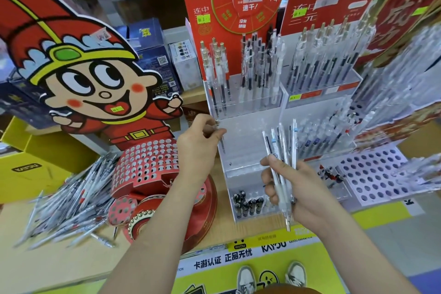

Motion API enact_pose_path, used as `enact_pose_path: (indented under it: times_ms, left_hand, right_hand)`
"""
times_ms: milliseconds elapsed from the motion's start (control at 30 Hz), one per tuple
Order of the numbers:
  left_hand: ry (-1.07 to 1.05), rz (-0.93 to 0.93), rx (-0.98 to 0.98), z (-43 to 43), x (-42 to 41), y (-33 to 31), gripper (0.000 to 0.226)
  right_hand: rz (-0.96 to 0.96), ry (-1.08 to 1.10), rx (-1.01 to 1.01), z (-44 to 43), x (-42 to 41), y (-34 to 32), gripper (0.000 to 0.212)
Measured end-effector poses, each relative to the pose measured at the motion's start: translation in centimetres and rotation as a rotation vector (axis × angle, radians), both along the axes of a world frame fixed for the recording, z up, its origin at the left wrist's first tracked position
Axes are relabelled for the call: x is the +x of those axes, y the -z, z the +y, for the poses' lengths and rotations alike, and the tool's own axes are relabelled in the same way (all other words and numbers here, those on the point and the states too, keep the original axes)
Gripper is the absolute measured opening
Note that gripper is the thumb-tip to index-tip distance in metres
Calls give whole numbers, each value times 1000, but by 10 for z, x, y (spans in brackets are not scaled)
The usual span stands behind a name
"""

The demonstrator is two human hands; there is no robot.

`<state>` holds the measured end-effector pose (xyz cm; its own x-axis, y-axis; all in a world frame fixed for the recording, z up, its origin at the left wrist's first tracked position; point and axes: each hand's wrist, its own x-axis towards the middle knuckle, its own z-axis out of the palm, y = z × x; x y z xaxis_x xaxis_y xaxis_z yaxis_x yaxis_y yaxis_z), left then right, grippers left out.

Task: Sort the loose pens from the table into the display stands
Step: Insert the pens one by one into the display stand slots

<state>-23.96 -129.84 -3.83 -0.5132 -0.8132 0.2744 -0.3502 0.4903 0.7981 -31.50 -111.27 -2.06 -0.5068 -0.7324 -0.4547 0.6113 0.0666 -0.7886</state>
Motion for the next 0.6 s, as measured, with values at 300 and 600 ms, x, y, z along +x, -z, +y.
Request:
enact_pose_path:
  times_ms: [300, 600]
  left_hand:
    - [-32, 30, 141, 0, -3, 1, 30]
    - [399, 58, 551, 55, 10, -68, 23]
  right_hand:
    - [-75, -56, -122, 0, 4, -4, 33]
    - [-89, -198, -245, 7, 6, -12, 34]
